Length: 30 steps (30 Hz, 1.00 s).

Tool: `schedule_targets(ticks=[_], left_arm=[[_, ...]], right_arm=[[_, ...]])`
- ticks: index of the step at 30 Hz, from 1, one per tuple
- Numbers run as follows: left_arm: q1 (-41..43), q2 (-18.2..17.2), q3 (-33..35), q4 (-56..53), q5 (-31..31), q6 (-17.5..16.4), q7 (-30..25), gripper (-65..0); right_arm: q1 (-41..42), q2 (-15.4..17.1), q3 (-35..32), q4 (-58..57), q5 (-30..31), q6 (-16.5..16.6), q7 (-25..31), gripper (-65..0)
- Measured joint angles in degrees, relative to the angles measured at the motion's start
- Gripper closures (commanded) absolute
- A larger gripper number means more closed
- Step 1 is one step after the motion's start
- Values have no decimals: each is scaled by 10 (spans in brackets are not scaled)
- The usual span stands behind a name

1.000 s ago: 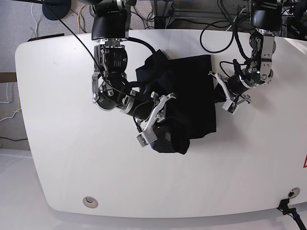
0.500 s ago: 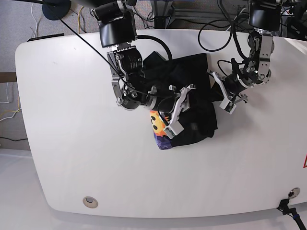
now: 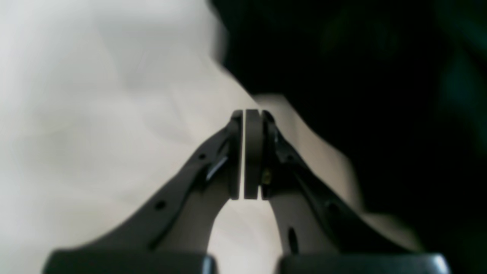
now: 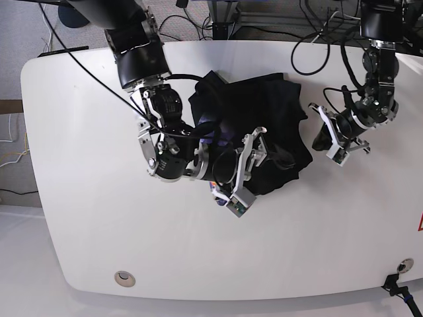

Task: Fold the T-shirt properly
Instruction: 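Lift the shirt end with the right gripper and fold it over the stack, then pull the folded shirt edges with both grippers to square the bundle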

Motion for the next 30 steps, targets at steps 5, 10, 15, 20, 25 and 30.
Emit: schedule_targets(ticks=[5, 10, 15, 20, 25, 30], left_arm=[[2, -15, -59, 57, 1, 4, -2, 0], [21, 25, -67, 140, -5, 7, -7, 0], [69, 115, -26, 183, 0, 0, -2, 0], [103, 135, 44, 183, 4, 8, -1, 0], [101, 136, 89, 135, 65, 9, -4, 0], [70, 138, 107, 57, 97, -1, -6, 0]], right_arm=[[1, 25, 35, -1, 7, 1, 0, -307], [14, 38, 42, -51, -31, 3, 7, -54], [17, 20, 45, -77, -147, 2, 85, 0], [26, -3, 42, -136, -252, 8, 150, 0], [26, -9, 43, -219, -321, 6, 233, 0], [25, 0, 45, -319, -350, 4, 353, 0]])
